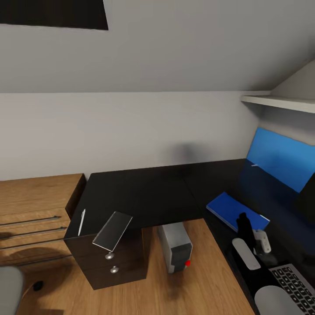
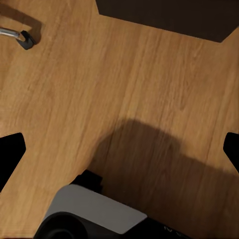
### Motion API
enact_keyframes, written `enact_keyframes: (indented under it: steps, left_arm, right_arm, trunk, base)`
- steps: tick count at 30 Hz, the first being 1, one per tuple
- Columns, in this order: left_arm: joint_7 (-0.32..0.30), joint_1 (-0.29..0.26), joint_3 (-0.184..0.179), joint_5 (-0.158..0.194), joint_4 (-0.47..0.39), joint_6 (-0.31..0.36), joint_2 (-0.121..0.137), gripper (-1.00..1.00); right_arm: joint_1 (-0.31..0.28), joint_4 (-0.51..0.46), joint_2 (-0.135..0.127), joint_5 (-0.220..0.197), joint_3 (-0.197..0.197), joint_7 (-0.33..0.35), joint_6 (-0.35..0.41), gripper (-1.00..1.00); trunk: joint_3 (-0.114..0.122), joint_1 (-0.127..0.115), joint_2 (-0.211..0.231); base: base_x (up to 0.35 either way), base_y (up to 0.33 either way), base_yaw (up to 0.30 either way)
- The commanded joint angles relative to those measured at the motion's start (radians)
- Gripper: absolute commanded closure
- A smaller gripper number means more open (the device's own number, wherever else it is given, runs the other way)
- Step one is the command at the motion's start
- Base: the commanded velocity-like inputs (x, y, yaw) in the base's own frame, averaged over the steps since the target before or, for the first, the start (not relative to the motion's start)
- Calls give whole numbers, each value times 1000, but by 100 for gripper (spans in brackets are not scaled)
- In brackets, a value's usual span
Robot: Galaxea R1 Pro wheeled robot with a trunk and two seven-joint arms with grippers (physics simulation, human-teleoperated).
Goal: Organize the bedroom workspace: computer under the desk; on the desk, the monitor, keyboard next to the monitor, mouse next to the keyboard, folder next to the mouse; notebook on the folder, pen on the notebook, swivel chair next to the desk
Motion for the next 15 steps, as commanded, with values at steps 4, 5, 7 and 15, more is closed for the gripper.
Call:
enact_keyframes:
  steps: [4,5,7,15]
  left_arm:
    - [6,-1,-9,11,2,-6,1,-100]
    - [6,-1,-9,11,3,-5,1,-100]
    - [6,-1,-9,11,4,-5,1,-100]
    - [6,-1,-8,11,4,-6,3,-100]
  right_arm:
    - [0,-4,0,16,55,-2,-4,-100]
    - [0,-5,0,22,119,-3,-3,-100]
    - [0,-5,0,23,154,-3,0,-100]
    - [0,-41,-3,28,301,-54,257,-100]
  trunk:
    - [12,-15,28]
    - [15,-19,35]
    - [21,-27,49]
    - [46,-58,105]
  base:
    - [0,0,0]
    - [0,0,0]
    - [0,0,0]
    - [0,0,0]
